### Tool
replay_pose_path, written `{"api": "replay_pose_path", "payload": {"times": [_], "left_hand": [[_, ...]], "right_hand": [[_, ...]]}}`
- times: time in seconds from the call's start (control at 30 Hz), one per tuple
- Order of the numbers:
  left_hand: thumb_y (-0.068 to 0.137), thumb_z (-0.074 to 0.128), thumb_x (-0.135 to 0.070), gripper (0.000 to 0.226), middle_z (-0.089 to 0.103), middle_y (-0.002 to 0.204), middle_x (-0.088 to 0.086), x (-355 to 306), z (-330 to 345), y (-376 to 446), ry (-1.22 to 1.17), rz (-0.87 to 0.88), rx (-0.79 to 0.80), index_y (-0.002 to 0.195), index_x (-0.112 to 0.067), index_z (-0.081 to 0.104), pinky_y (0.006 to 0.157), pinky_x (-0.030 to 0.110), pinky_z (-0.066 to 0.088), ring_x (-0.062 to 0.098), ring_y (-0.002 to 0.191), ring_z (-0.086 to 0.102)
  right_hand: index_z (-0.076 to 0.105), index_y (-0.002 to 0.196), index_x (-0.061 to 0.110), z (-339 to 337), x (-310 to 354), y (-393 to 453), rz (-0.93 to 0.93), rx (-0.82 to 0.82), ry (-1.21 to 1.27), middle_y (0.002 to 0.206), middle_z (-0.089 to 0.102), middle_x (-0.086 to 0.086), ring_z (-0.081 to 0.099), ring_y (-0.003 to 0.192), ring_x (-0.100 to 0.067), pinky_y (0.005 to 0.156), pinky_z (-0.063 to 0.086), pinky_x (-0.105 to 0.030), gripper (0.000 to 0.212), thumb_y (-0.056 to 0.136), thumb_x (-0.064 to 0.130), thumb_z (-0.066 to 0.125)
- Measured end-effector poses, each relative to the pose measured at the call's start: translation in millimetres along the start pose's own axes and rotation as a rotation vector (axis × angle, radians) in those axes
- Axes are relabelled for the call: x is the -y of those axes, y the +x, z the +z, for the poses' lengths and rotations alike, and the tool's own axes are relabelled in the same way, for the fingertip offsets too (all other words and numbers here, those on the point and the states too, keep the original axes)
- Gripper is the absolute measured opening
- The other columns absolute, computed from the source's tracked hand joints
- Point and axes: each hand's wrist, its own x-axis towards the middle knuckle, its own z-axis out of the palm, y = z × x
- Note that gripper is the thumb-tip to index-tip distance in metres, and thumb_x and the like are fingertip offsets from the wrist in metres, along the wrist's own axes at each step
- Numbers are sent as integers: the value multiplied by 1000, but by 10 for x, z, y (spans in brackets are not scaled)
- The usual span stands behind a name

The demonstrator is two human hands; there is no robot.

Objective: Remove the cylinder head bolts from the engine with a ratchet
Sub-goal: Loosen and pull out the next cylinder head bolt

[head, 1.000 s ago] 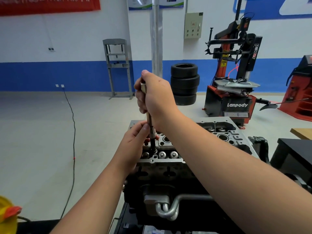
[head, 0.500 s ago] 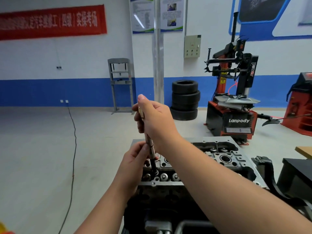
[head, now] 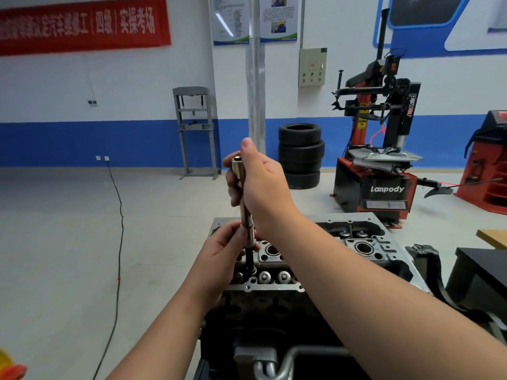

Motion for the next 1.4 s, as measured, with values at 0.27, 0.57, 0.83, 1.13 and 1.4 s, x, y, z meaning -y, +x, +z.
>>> {"api": "replay_pose_path", "payload": {"times": [0.27, 0.57, 0.83, 1.13, 1.4], "left_hand": [[83, 68, -63, 30, 75, 86, 4, -19, 27, -14, 10, 43, -64, 95, -36, 73, 71, 43, 43, 29, 79, 59], [88, 54, -66, 40, 77, 96, 4, -27, -14, -49, 61, -8, 35, 101, -36, 75, 86, 46, 51, 24, 97, 73], [78, 71, -62, 30, 76, 87, 9, -28, 30, -2, 11, 23, -71, 89, -34, 72, 72, 47, 42, 31, 80, 60], [78, 66, -63, 31, 76, 89, 6, -66, 31, -38, 37, 22, -47, 94, -36, 72, 74, 44, 46, 24, 83, 67], [81, 54, -74, 42, 77, 93, 3, -47, 12, -36, 59, -12, 0, 99, -41, 73, 75, 39, 48, 20, 86, 69]], "right_hand": [[47, 86, 16, 8, -63, -50, -32, 45, 29, 55, 48, 4, 37, 47, -11, 44, 33, -25, 35, 100, 48, 52], [56, 72, 12, 32, 0, 2, 115, 75, 96, 48, 43, 3, 35, 41, -11, 46, 31, -24, 60, 103, 58, 35], [51, 88, 14, -14, -94, -95, -22, 95, 4, 62, 53, 1, 43, 50, -13, 48, 37, -25, 33, 99, 44, 56], [55, 90, 12, -63, -54, -81, 37, 115, 19, 56, 45, 3, 37, 49, -12, 50, 33, -28, 48, 97, 59, 47], [60, 91, 12, -77, -31, -45, -9, 93, -4, 66, 57, 1, 48, 55, -14, 52, 42, -27, 38, 104, 45, 46]]}}
